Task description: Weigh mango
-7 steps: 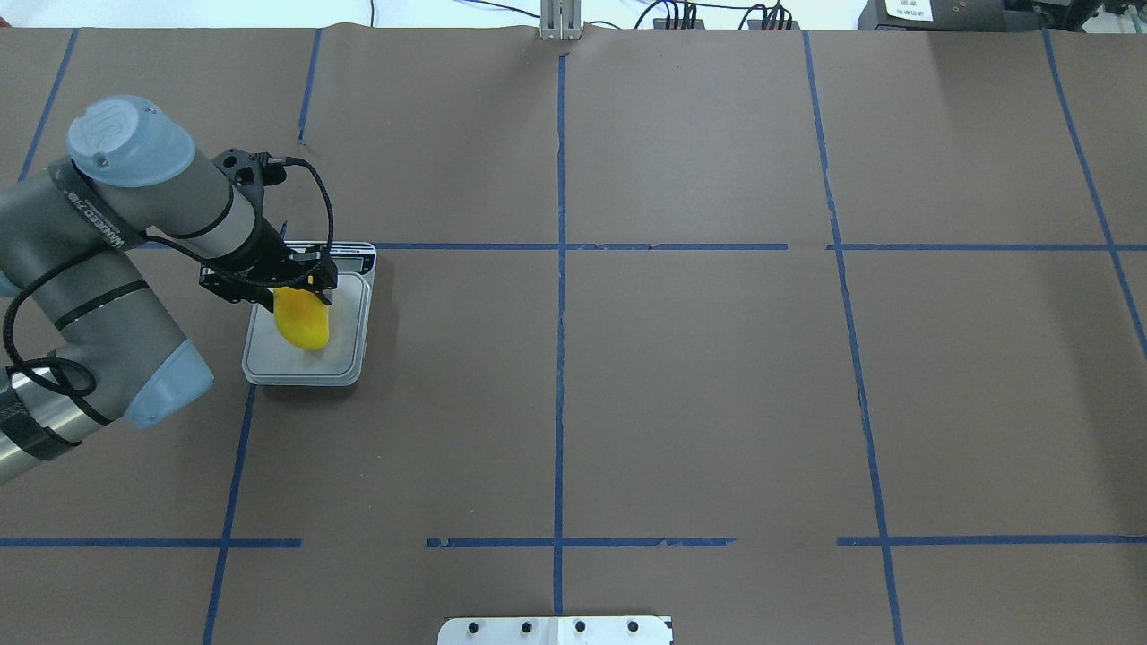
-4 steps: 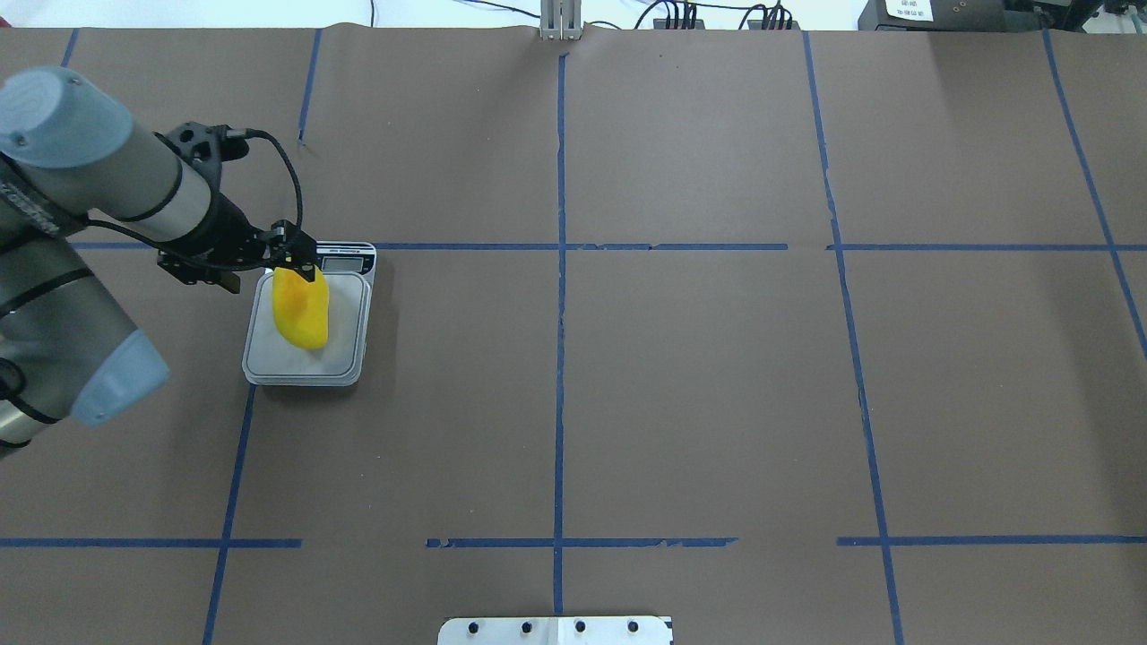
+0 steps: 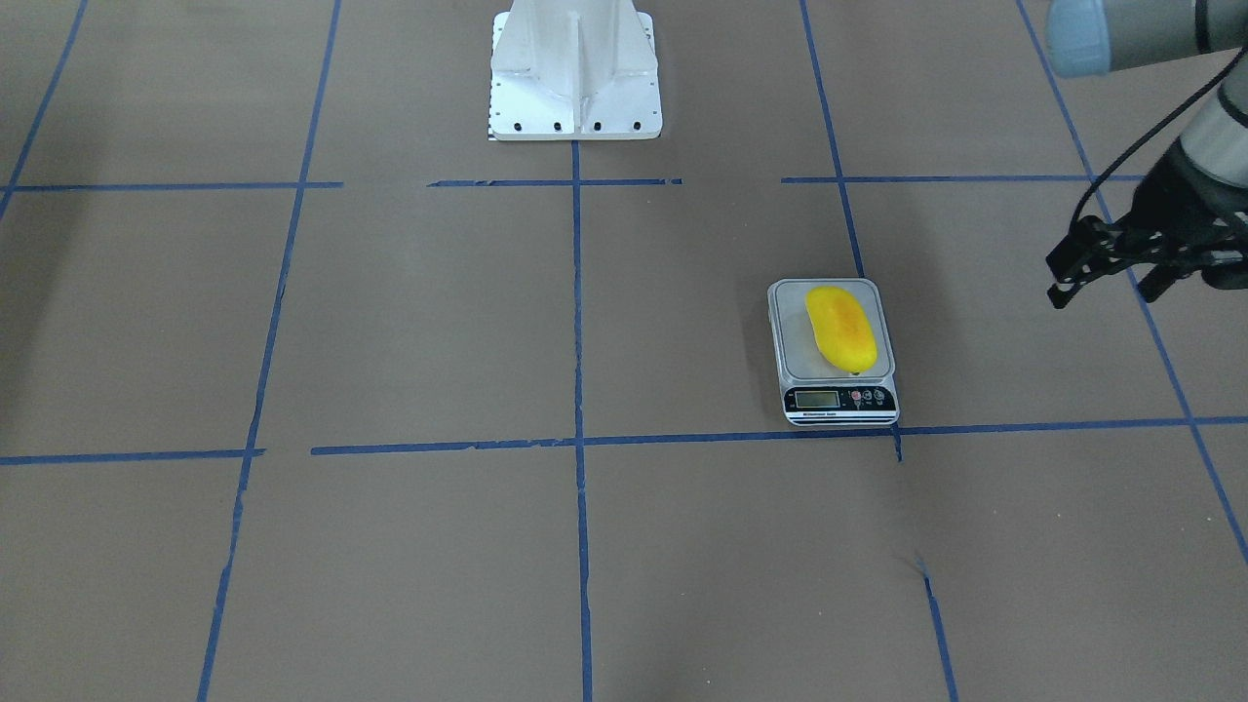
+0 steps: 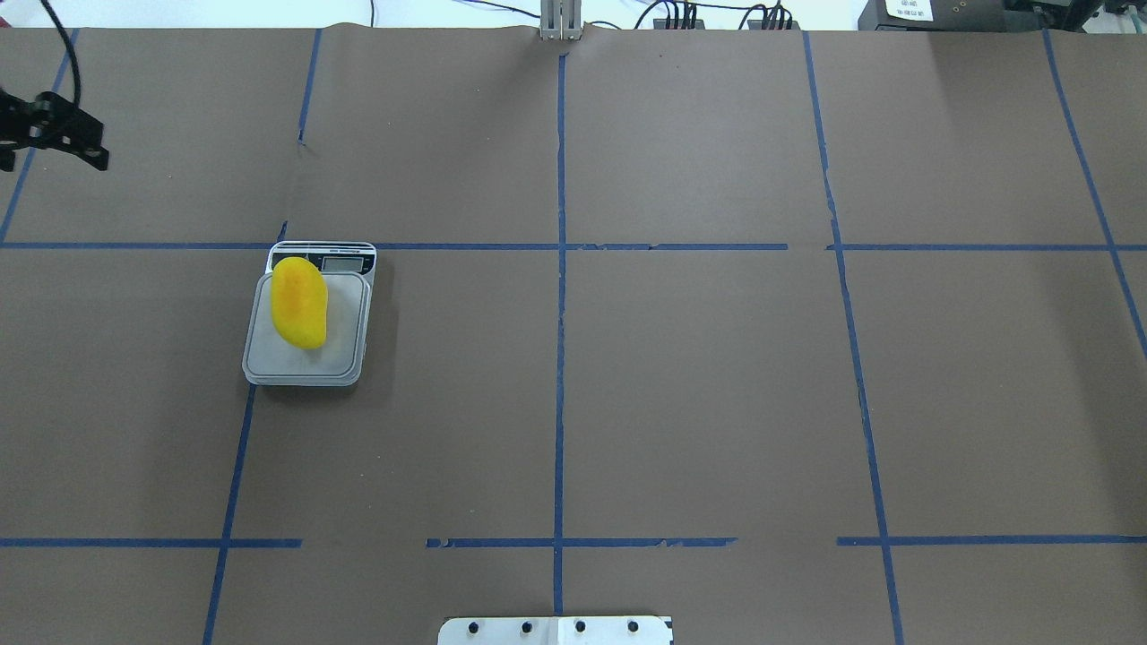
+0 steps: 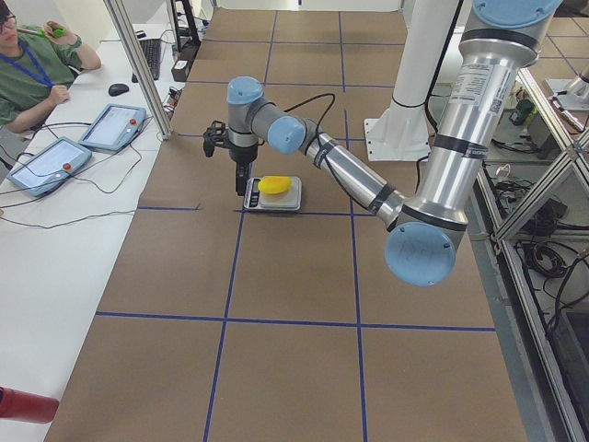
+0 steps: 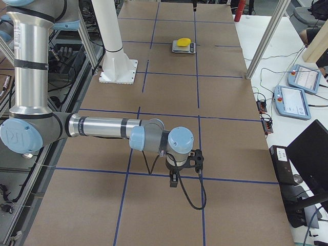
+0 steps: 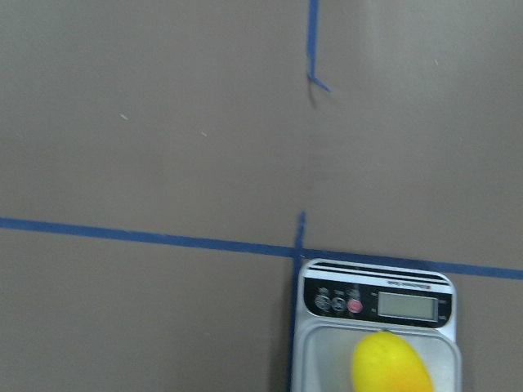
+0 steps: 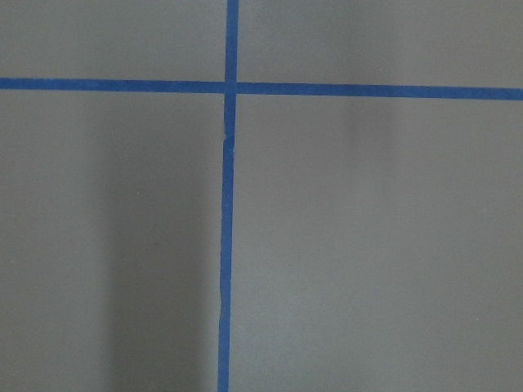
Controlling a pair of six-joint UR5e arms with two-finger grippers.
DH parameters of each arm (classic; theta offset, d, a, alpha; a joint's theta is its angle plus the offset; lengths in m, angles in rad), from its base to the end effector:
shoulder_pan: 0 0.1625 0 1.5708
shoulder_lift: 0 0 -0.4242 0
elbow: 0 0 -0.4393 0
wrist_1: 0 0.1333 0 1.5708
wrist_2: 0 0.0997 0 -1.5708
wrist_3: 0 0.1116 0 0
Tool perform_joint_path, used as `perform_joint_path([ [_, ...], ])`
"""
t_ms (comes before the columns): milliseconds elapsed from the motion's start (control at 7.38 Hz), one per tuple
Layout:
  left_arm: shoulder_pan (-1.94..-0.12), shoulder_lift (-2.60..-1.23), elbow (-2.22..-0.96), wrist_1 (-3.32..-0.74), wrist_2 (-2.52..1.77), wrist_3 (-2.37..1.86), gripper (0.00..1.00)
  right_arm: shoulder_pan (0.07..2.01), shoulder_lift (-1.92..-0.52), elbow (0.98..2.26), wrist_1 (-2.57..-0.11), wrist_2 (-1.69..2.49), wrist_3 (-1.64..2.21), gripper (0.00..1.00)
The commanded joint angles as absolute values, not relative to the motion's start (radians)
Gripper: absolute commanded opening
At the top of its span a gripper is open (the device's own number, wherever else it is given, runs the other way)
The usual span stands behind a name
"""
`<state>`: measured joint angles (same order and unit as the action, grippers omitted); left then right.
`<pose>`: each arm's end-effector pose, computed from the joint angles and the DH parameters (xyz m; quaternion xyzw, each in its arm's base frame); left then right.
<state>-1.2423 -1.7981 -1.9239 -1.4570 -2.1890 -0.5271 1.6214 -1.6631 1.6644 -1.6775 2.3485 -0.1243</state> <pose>0.1263 -0.5833 0.3713 0.0776 0.3607 -0.0219 0.9292 0.0798 -0.4876 0.6739 -0.0155 -0.3814 -0.0141 0.9242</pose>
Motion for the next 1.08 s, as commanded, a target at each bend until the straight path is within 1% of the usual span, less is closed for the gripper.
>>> perform_joint_path([
  [0,-1.435,-1.729,-1.779,-1.445,-2.253,-0.100,1.00,1.621,-1.664,1.664,-1.678,2.349,-0.124,1.00],
  [136,-1.522,-1.726,-1.669,-1.447,-2.281,0.060,1.00,1.621,-1.663,1.664,-1.678,2.349,-0.124,1.00],
  [271,-1.549,-1.688,-1.610,-1.475,-2.308,0.108,1.00,1.621,-1.663,1.664,-1.678,2.349,-0.124,1.00],
  [407,-1.552,-1.599,-1.586,-1.606,-2.322,0.109,1.00,1.621,-1.663,1.664,-1.678,2.349,-0.124,1.00],
  [542,-1.554,-1.557,-1.579,-1.670,-2.370,0.095,1.00,1.621,-1.663,1.664,-1.678,2.349,-0.123,1.00],
  [949,-1.552,-1.558,-1.563,-1.620,-2.382,0.091,1.00,1.621,-1.663,1.664,-1.677,2.349,-0.124,1.00],
])
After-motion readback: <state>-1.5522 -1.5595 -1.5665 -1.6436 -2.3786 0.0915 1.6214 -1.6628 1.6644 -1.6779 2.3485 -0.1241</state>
